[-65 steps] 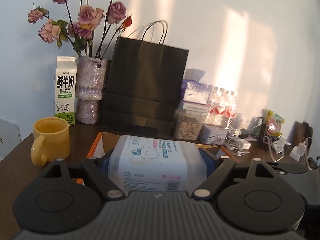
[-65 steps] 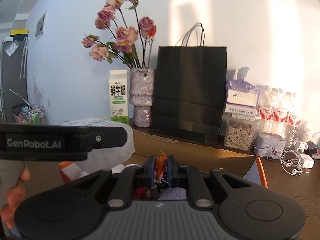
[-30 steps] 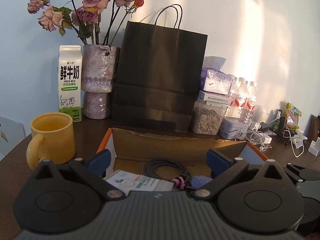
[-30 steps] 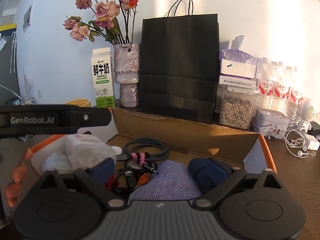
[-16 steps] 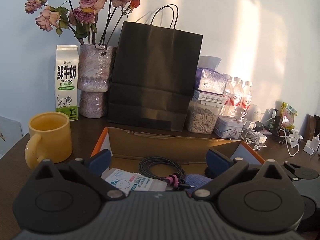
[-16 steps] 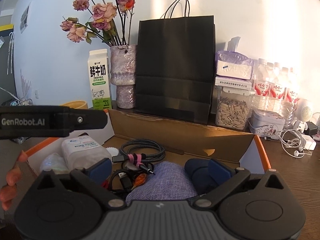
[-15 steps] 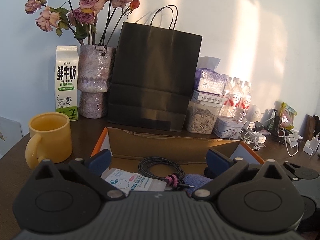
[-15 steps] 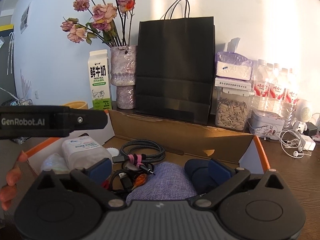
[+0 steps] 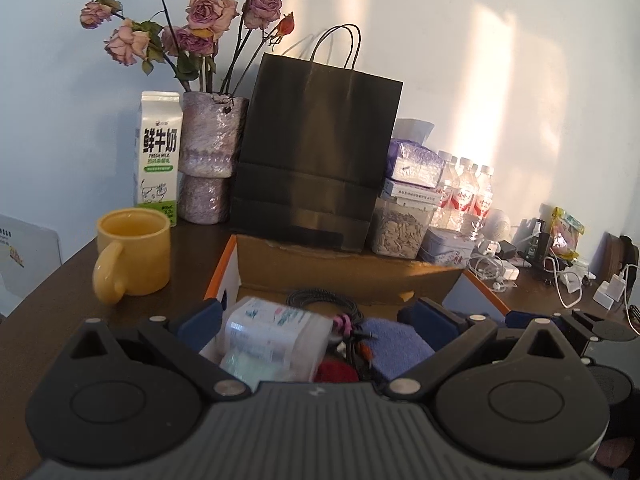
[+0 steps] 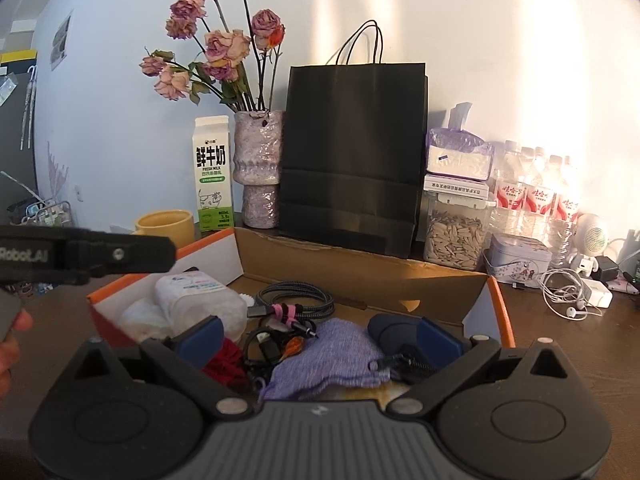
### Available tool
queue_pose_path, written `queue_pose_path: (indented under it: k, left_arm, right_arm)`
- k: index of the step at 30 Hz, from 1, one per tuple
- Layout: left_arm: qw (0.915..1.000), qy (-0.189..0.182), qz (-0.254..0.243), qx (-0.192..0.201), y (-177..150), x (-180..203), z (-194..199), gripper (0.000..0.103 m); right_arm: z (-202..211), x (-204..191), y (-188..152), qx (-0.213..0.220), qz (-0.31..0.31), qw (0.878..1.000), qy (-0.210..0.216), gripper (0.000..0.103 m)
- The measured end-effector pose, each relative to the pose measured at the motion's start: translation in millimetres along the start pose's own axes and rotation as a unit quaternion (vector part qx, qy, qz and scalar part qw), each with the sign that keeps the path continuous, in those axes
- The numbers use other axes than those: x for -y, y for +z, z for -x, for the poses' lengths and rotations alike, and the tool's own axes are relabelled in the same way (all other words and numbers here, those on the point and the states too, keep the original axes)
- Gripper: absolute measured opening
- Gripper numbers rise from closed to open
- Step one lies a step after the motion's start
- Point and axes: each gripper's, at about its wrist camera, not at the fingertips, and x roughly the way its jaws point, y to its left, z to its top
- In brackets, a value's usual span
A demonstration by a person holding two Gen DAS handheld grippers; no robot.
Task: Organize objects
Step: 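Carry the orange item with the right tool while the left tool carries the wipes pack into the box, then withdraw both tools from the box toward the tissue and cap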
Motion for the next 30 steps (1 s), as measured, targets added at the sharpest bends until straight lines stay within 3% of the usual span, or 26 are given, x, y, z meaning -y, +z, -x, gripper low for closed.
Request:
queue_pose_path:
  k: [13,21,30]
  left_arm:
    - [0.9987,0.019,-0.014,-0.046,-38,-2,44,0.103]
    - [0.9935,0.024,-0.014,-0.111,-73,4,42,0.103]
    - [0.9863,0.054,-0.002,-0.156,-86,12,16,0.103]
  right_arm:
    - [57,-6,-33,-0.007,0.015,1.0,0.0,0.103]
    - [70,-6,-58,-0.028,0.02,0.999,0.005,0.103]
    - [63,2,-71,-0.045,0.007,0.999,-0.004,0.103]
